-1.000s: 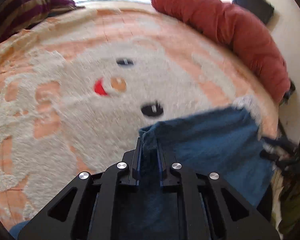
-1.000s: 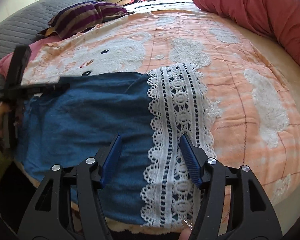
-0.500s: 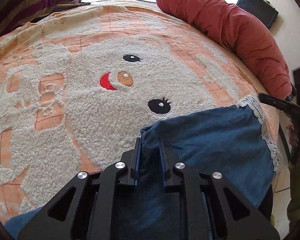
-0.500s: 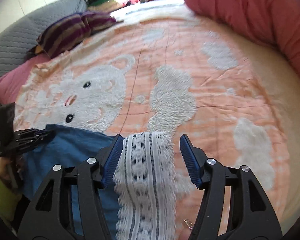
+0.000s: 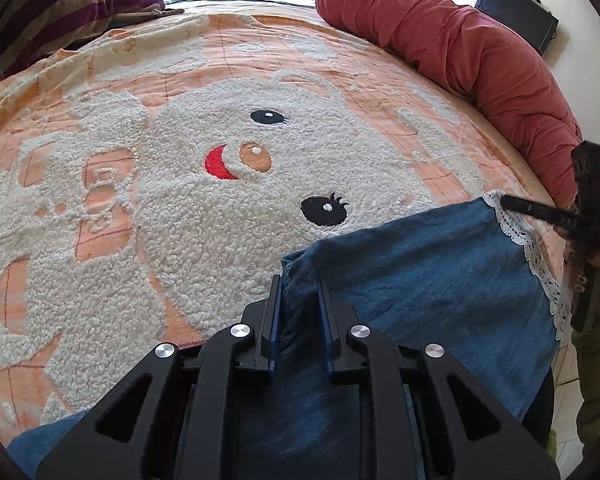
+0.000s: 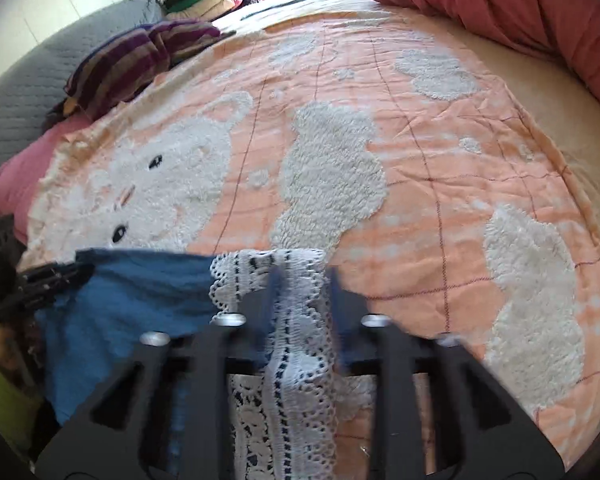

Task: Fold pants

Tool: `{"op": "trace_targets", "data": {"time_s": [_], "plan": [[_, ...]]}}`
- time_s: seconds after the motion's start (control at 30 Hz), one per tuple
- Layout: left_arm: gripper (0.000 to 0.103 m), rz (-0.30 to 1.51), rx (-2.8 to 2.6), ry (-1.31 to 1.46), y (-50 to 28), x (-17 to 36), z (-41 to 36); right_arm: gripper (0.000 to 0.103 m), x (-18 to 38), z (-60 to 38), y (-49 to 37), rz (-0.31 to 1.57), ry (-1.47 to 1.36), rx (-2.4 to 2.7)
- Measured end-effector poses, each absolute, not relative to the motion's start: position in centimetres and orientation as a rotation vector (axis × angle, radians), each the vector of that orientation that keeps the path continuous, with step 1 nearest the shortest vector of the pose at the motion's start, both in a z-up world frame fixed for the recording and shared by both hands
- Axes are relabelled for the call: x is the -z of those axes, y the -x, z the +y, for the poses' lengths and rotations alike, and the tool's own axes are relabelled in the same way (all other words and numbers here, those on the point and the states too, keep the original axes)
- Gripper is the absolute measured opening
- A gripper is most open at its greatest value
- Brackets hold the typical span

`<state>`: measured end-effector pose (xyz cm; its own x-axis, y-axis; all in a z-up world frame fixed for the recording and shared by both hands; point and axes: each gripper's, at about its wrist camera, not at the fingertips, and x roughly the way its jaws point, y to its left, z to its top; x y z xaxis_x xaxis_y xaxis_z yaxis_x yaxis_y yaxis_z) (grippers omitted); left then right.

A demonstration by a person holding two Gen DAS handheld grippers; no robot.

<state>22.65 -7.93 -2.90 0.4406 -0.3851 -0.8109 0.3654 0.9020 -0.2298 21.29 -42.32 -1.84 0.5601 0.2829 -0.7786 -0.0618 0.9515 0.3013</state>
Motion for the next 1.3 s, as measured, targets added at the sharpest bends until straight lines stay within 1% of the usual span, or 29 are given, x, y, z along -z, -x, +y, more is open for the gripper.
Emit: {"op": "trace_targets", "data": {"time_s": [0.07,0.23,0.27,0.33,0.37,0.53,0.6,0.7,0.8,0.87,0.9,0.93,0.97,1.0,1.13,1.2,1.3], "plan": [[0.02,1.011,0.463,0.01,-22.7,3.0,-8.0,0.043,1.8,-42.7,-21.7,0.952,-0.256,-0.202],[0.021,1.017,0.471,0.021,-23.1,3.4,-7.9,0.043,3.8,-41.5,-23.3,1.017,-0.234,-0.267],[0.021,1.018,0.47,0.023,-23.1,3.4,-7.9,0.04,3.8,-41.5,-23.3,1.017,-0.234,-0.267],[0.017,1.014,0.466,0.013,-23.0,3.4,-8.0,0.017,3.8,-41.0,-22.9,1.011,-0.226,-0.294],[0.012,1.007,0.466,0.001,-22.8,3.2,-8.1,0.015,3.5,-40.8,-22.5,0.999,-0.225,-0.314],[0.011,0.905,0.446,-0.046,-22.2,1.2,-8.7,0.013,0.5,-41.4,-21.4,0.864,-0.224,-0.301],[0.011,0.907,0.434,-0.045,-22.5,1.4,-9.0,0.013,0.1,-41.5,-22.1,0.853,-0.206,-0.291],[0.012,0.941,0.415,-0.051,-23.1,2.7,-9.1,0.013,1.2,-40.8,-23.9,0.894,-0.161,-0.264],[0.019,0.956,0.405,-0.05,-23.3,3.5,-9.1,0.016,3.3,-40.5,-24.9,0.961,-0.129,-0.234],[0.02,0.958,0.41,-0.033,-23.4,3.6,-8.8,0.018,3.8,-40.7,-24.9,0.964,-0.137,-0.232],[0.023,0.957,0.41,-0.02,-23.4,3.5,-8.6,0.026,3.7,-40.9,-24.7,0.962,-0.142,-0.226],[0.027,0.954,0.408,-0.011,-23.3,3.5,-8.3,0.031,3.3,-41.3,-24.5,0.953,-0.15,-0.205],[0.041,0.951,0.398,-0.007,-23.3,3.3,-8.1,0.031,2.9,-41.5,-24.3,0.945,-0.159,-0.199],[0.049,0.95,0.386,0.004,-23.3,3.1,-7.7,0.032,2.2,-42.2,-23.6,0.924,-0.186,-0.198],[0.051,0.928,0.372,0.075,-22.7,1.4,-5.6,0.034,0.0,-44.4,-19.3,0.847,-0.273,-0.212],[0.056,0.899,0.348,0.068,-21.9,0.3,-4.6,0.034,-0.3,-45.1,-16.5,0.835,-0.298,-0.226],[0.058,0.876,0.326,0.056,-19.9,-0.9,-3.0,0.034,-0.1,-45.5,-12.7,0.832,-0.338,-0.24]]}}
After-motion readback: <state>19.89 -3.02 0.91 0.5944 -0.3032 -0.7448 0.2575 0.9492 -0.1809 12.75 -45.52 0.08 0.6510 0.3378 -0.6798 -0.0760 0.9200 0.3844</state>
